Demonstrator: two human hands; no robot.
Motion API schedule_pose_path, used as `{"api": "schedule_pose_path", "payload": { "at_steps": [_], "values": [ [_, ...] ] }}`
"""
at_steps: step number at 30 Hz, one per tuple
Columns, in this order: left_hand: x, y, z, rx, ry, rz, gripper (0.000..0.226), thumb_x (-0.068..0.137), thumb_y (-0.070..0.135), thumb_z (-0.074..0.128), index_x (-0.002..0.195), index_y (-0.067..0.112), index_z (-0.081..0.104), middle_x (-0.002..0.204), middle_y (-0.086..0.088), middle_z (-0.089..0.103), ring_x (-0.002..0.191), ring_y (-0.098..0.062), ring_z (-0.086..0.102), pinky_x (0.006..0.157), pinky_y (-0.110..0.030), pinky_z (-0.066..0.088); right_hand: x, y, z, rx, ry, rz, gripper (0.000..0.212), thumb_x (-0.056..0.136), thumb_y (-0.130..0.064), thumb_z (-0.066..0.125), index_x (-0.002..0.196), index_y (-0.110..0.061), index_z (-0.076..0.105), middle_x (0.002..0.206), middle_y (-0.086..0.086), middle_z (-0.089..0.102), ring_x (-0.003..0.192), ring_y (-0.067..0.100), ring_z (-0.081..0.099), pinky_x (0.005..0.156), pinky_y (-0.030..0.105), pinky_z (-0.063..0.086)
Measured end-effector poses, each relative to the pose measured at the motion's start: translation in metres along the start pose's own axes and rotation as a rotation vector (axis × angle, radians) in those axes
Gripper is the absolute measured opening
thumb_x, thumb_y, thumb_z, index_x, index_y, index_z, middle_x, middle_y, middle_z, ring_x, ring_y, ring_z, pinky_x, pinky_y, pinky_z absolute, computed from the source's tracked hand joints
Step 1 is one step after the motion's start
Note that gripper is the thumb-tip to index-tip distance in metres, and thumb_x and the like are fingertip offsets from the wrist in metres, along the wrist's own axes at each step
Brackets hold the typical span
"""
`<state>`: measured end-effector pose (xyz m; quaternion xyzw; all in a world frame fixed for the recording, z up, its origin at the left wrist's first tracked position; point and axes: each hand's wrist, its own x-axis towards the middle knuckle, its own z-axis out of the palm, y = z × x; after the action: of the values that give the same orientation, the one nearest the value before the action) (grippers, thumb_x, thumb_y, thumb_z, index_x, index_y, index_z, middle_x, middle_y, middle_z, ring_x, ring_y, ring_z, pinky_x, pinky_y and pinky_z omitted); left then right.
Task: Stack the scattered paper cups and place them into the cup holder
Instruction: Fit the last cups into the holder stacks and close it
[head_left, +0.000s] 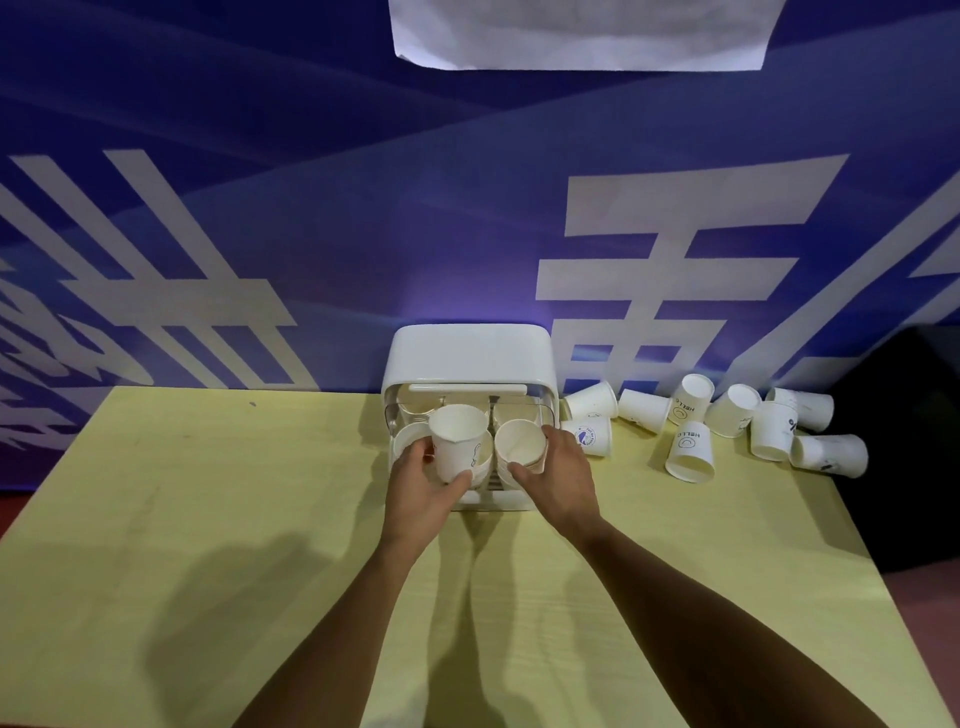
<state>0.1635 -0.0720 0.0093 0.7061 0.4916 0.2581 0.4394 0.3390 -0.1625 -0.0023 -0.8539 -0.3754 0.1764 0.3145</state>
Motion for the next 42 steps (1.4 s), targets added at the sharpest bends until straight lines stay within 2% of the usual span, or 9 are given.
{"api": "schedule_pose_path", "payload": {
  "at_steps": [5, 10, 15, 20, 26, 31, 36, 40, 42],
  "values": [
    [0.012, 0.007, 0.01, 0.03, 0.047, 0.018, 0.055, 0.071, 0.031, 0.085, 0.118, 0.021, 0.059, 0.111, 0.008, 0.063, 0.105, -0.01, 0.056, 0.088, -0.025, 0.043, -0.004, 0.006, -0.003, 0.041, -0.011, -0.001, 0.067, 0.079, -0.045, 0.075, 0.134, -0.015, 0.051, 0.127, 0.007, 0.06, 0.114, 0.024, 0.056, 0.096, 0.039, 0.049],
    [0.023, 0.011, 0.02, 0.054, 0.079, -0.006, 0.056, 0.069, 0.029, 0.087, 0.116, 0.016, 0.059, 0.107, 0.005, 0.065, 0.102, -0.014, 0.058, 0.086, -0.028, 0.044, -0.004, 0.013, -0.006, 0.061, -0.03, 0.012, 0.067, 0.082, -0.044, 0.075, 0.137, -0.013, 0.05, 0.133, 0.009, 0.057, 0.12, 0.025, 0.053, 0.099, 0.036, 0.044],
    [0.024, 0.006, 0.029, 0.125, 0.085, -0.036, 0.062, 0.068, 0.031, 0.084, 0.123, 0.017, 0.058, 0.112, 0.001, 0.067, 0.109, -0.022, 0.057, 0.092, -0.04, 0.05, -0.002, 0.013, -0.008, 0.139, -0.046, 0.021, 0.07, 0.082, -0.045, 0.075, 0.14, -0.018, 0.048, 0.136, 0.006, 0.054, 0.121, 0.024, 0.054, 0.101, 0.041, 0.048],
    [0.022, 0.0, 0.03, 0.152, 0.061, -0.091, 0.062, 0.072, 0.032, 0.08, 0.126, 0.02, 0.05, 0.114, -0.003, 0.06, 0.118, -0.023, 0.041, 0.094, -0.035, 0.044, 0.001, 0.011, -0.003, 0.15, -0.069, 0.019, 0.073, 0.082, -0.048, 0.073, 0.143, -0.021, 0.045, 0.135, 0.005, 0.054, 0.121, 0.023, 0.053, 0.1, 0.044, 0.048],
    [0.026, 0.001, 0.031, 0.157, 0.069, -0.092, 0.07, 0.069, 0.04, 0.083, 0.128, 0.017, 0.052, 0.116, -0.002, 0.06, 0.117, -0.023, 0.042, 0.096, -0.042, 0.045, 0.003, 0.01, -0.002, 0.145, -0.071, 0.029, 0.07, 0.082, -0.046, 0.073, 0.142, -0.023, 0.046, 0.132, 0.005, 0.054, 0.119, 0.023, 0.054, 0.098, 0.043, 0.049],
    [0.029, 0.002, 0.032, 0.12, 0.091, -0.082, 0.077, 0.065, 0.053, 0.082, 0.131, 0.025, 0.052, 0.117, 0.006, 0.062, 0.117, -0.022, 0.046, 0.097, -0.042, 0.046, 0.002, 0.012, -0.001, 0.122, -0.083, 0.021, 0.069, 0.083, -0.05, 0.071, 0.141, -0.025, 0.045, 0.131, 0.006, 0.055, 0.117, 0.023, 0.055, 0.097, 0.043, 0.05],
    [0.028, 0.001, 0.032, 0.121, 0.087, -0.076, 0.077, 0.064, 0.045, 0.086, 0.13, 0.025, 0.051, 0.118, 0.009, 0.059, 0.118, -0.021, 0.047, 0.098, -0.037, 0.041, 0.001, 0.013, -0.002, 0.108, -0.091, 0.027, 0.072, 0.084, -0.051, 0.07, 0.145, -0.025, 0.042, 0.136, 0.005, 0.052, 0.121, 0.023, 0.053, 0.099, 0.04, 0.049],
    [0.023, -0.002, 0.03, 0.165, 0.099, -0.061, 0.072, 0.069, 0.037, 0.086, 0.131, 0.022, 0.053, 0.126, 0.002, 0.057, 0.122, -0.022, 0.041, 0.098, -0.03, 0.034, 0.001, 0.012, -0.002, 0.079, -0.09, 0.03, 0.073, 0.085, -0.053, 0.069, 0.146, -0.025, 0.041, 0.137, 0.006, 0.052, 0.122, 0.023, 0.053, 0.099, 0.04, 0.049],
    [0.022, -0.002, 0.028, 0.197, 0.106, -0.057, 0.07, 0.07, 0.037, 0.085, 0.131, 0.02, 0.055, 0.131, -0.001, 0.052, 0.125, -0.023, 0.039, 0.103, -0.032, 0.035, 0.0, 0.011, -0.002, 0.072, -0.09, 0.03, 0.073, 0.085, -0.052, 0.069, 0.147, -0.024, 0.042, 0.137, 0.006, 0.053, 0.121, 0.023, 0.053, 0.099, 0.04, 0.049]
  ]
}}
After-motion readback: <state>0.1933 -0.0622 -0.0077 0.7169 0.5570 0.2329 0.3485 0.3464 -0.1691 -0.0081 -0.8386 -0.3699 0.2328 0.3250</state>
